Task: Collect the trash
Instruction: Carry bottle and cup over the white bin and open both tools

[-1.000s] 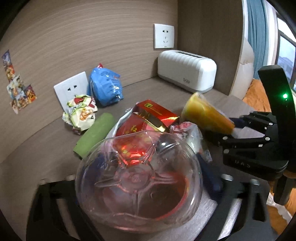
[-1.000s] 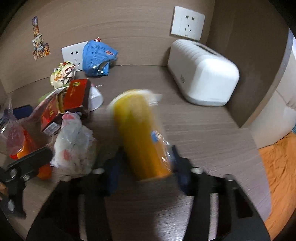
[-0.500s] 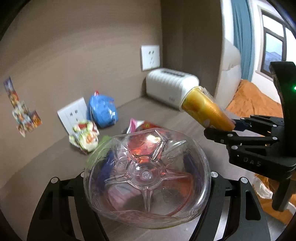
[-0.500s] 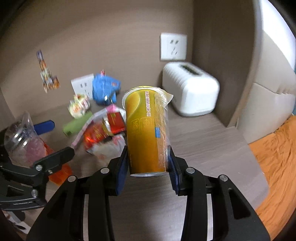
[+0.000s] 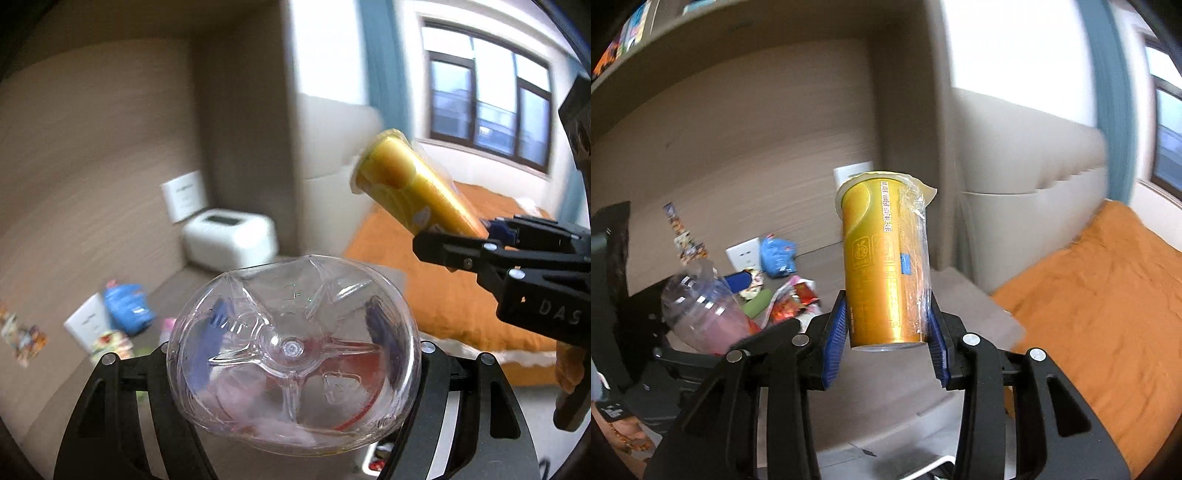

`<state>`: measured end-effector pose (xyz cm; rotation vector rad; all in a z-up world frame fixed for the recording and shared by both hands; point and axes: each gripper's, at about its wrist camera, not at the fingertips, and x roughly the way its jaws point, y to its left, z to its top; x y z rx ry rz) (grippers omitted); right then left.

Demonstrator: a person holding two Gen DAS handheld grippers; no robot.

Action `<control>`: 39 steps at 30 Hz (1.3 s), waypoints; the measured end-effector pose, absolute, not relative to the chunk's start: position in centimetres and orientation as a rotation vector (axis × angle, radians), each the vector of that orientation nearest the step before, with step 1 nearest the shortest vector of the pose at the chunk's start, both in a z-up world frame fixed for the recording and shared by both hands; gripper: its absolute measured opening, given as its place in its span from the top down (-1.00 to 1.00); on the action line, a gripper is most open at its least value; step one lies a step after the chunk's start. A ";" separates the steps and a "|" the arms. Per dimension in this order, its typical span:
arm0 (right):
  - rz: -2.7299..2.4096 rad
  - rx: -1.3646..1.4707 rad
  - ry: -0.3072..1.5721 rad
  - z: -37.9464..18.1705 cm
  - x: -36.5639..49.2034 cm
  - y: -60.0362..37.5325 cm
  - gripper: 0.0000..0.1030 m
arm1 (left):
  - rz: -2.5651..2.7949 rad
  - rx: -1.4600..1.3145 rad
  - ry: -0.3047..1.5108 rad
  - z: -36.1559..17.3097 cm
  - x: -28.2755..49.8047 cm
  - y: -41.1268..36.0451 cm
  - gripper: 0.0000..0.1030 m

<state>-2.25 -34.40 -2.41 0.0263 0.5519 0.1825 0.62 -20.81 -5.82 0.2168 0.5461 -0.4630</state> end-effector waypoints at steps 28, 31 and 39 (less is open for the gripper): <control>-0.296 0.506 1.083 -39.8 -10.5 -49.1 0.21 | -1.030 0.546 1.073 -42.9 -5.4 -38.8 -0.41; -0.288 0.545 1.125 -45.1 -10.0 -49.9 0.21 | -1.033 0.555 1.113 -48.4 -4.9 -39.5 -0.41; -0.296 0.497 1.244 -56.2 -9.6 -50.2 -0.82 | -1.010 0.572 1.130 -58.0 -4.2 -40.6 -0.91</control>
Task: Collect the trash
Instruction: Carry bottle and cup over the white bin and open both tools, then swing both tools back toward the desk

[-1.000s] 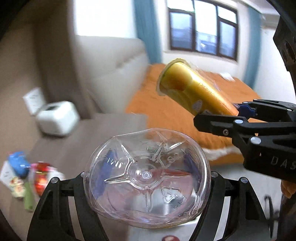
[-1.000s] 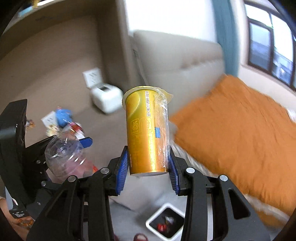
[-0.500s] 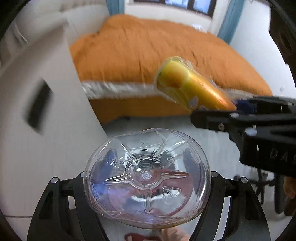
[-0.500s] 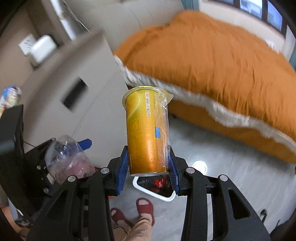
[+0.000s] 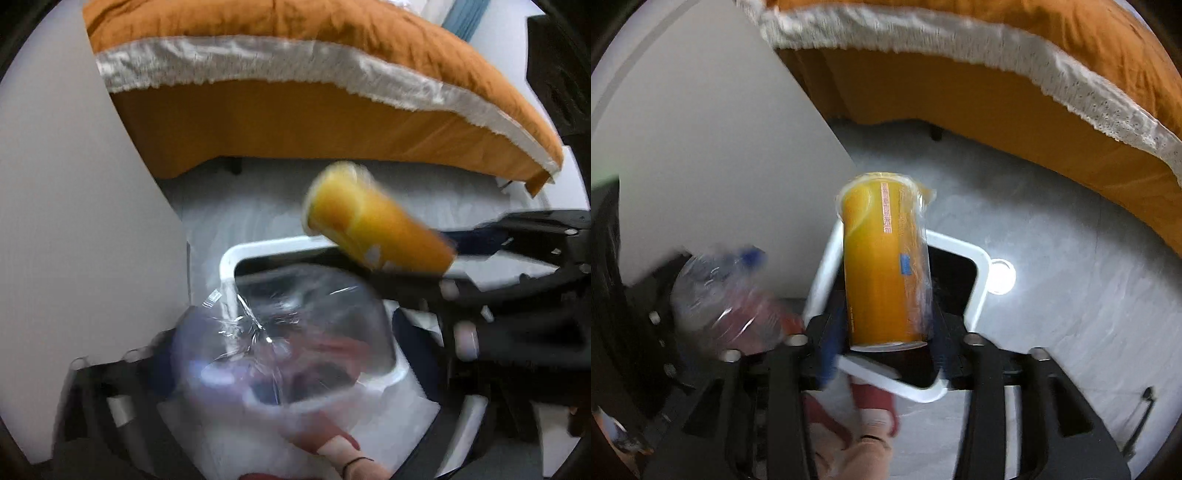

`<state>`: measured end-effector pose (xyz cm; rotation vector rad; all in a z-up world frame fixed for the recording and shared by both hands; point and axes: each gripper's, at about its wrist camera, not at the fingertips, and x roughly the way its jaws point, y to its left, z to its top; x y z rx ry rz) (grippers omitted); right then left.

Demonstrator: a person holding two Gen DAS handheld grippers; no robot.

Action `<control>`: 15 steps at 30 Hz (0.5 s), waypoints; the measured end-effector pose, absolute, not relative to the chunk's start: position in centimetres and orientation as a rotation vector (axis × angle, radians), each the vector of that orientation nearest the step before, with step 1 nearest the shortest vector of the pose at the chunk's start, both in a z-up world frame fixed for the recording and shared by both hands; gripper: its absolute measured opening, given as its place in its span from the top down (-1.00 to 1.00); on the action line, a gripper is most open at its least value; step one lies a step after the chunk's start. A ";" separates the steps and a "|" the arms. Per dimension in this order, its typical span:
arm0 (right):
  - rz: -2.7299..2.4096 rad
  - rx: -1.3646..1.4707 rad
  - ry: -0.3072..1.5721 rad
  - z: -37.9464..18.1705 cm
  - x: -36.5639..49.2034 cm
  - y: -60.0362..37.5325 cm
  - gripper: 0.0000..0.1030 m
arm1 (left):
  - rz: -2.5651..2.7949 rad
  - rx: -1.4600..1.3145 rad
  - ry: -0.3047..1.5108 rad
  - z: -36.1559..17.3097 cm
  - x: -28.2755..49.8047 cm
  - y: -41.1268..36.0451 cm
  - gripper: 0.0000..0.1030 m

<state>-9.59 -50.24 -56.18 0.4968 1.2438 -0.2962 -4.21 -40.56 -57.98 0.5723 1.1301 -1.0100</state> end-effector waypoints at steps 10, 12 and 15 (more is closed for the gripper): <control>-0.302 0.431 1.248 -55.6 -9.7 -50.5 -0.92 | -0.957 0.636 1.117 -56.9 -4.1 -40.7 -0.91; -0.300 0.432 1.236 -53.7 -9.7 -50.4 -0.92 | -0.953 0.624 1.105 -55.0 -3.9 -40.8 -0.90; -0.297 0.434 1.216 -50.8 -9.9 -50.4 -0.92 | -0.947 0.588 1.089 -51.2 -3.6 -40.7 -0.90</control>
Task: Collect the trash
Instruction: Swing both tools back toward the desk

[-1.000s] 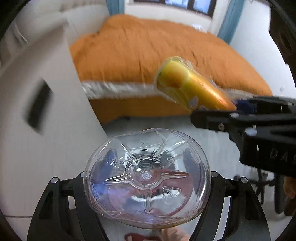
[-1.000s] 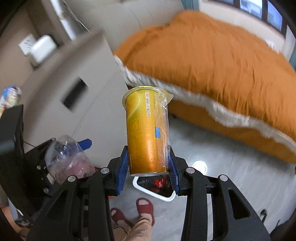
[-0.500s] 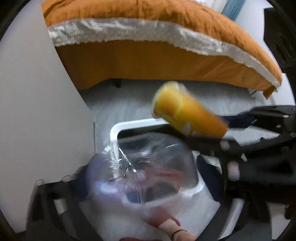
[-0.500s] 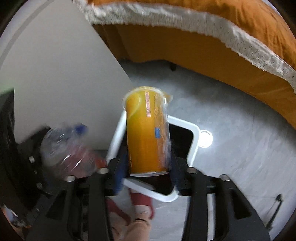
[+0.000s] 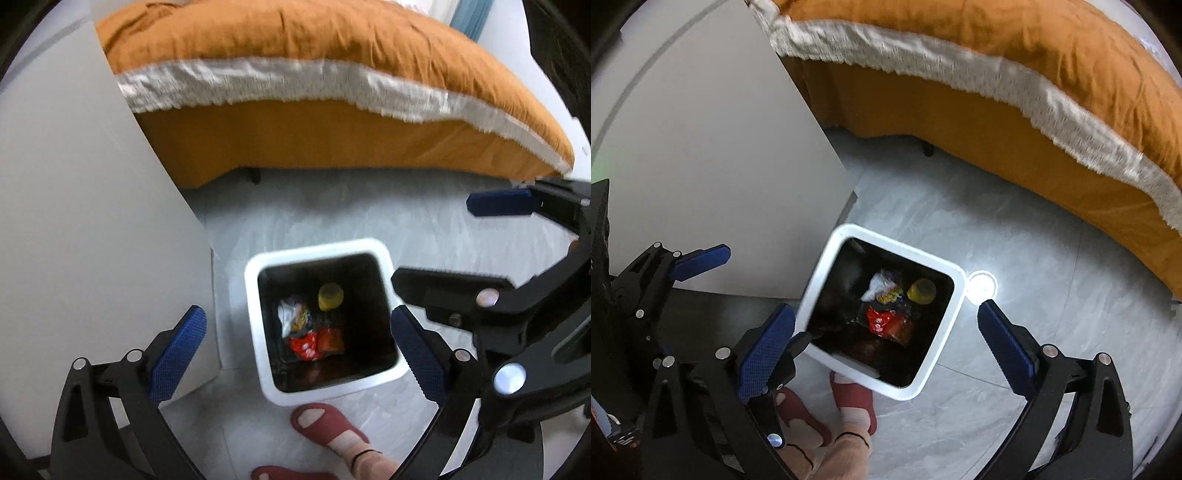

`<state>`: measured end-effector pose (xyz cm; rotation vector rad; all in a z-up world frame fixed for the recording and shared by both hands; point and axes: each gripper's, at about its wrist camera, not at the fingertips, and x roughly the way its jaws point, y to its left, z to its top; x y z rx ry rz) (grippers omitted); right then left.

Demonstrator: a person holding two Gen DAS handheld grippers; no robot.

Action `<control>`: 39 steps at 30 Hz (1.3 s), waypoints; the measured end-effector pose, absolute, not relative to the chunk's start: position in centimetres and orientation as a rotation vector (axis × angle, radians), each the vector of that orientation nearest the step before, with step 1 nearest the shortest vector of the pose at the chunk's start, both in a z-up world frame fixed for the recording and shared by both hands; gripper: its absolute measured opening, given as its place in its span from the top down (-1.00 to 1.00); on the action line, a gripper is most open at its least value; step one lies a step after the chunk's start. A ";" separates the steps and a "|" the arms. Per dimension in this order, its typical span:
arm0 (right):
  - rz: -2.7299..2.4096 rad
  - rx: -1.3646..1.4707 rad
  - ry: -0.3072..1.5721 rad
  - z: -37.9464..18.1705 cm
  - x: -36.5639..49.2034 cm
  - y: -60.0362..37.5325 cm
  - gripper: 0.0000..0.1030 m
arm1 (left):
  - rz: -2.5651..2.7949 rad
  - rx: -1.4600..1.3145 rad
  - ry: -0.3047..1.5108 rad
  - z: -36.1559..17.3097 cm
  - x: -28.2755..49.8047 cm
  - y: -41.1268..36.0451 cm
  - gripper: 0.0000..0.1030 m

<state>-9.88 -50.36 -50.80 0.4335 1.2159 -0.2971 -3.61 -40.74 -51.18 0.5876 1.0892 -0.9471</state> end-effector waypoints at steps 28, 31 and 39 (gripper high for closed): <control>-0.032 0.381 0.702 -13.7 -5.9 -42.1 -0.92 | -0.559 0.298 0.632 -13.3 -0.7 -25.9 -0.90; 0.041 0.326 0.668 -11.9 -3.4 -38.8 -0.92 | -0.475 0.276 0.607 -11.5 0.5 -22.5 -0.90; 0.201 0.203 0.652 -10.0 1.9 -30.7 -0.92 | -0.297 0.219 0.587 -9.0 3.8 -14.4 -0.90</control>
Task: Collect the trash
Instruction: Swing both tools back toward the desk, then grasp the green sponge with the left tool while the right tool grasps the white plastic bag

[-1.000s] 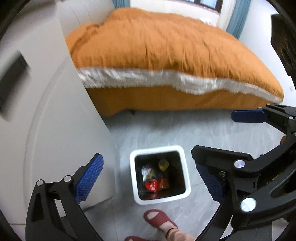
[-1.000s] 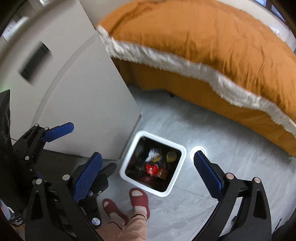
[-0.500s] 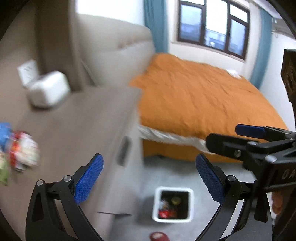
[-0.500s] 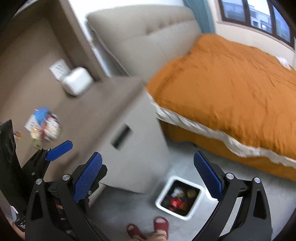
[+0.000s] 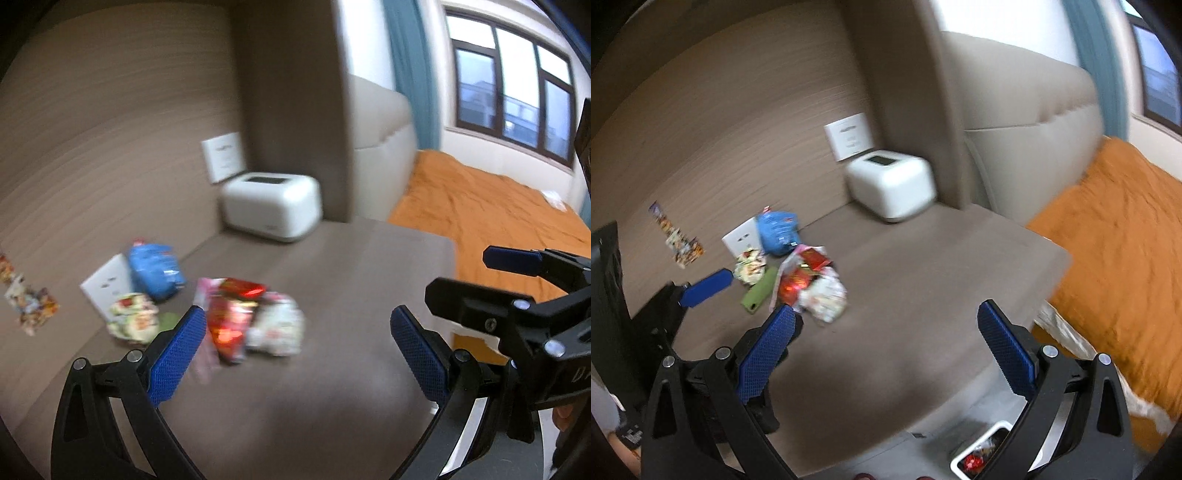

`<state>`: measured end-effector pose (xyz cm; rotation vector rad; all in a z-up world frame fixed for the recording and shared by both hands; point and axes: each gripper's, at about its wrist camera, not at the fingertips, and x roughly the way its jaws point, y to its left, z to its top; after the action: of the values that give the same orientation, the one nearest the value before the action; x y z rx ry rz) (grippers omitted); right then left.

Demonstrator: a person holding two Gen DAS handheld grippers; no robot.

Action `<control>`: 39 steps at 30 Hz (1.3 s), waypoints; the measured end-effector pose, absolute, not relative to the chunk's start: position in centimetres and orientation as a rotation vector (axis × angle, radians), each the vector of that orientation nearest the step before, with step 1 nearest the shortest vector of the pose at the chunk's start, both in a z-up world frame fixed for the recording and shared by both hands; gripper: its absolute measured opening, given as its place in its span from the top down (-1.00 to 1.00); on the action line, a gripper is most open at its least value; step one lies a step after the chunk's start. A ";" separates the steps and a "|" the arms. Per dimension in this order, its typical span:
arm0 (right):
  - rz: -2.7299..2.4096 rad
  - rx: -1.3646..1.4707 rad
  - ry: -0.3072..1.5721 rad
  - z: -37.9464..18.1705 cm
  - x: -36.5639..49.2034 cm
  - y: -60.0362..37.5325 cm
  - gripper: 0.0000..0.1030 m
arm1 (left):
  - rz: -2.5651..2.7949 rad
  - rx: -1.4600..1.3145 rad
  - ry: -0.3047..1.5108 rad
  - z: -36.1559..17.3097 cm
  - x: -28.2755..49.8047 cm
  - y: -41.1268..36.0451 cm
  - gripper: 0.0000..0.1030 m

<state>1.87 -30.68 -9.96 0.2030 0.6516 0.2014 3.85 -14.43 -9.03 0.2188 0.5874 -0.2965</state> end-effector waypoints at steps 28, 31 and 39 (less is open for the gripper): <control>0.285 -0.101 0.860 -18.6 14.2 -19.6 -0.72 | -0.208 0.089 0.895 -18.1 15.4 -0.1 -0.52; 0.287 -0.102 0.871 -19.1 14.5 -19.4 -0.39 | -0.233 0.103 0.921 -18.7 15.9 -0.3 -0.16; 0.283 -0.151 0.864 -18.9 13.4 -18.9 -0.10 | -0.267 0.181 0.894 -18.2 15.5 -1.9 0.51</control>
<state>13.39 -18.86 -18.94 -0.1510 0.8642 0.2828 15.50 -1.94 -18.23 0.1810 0.8942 -0.2674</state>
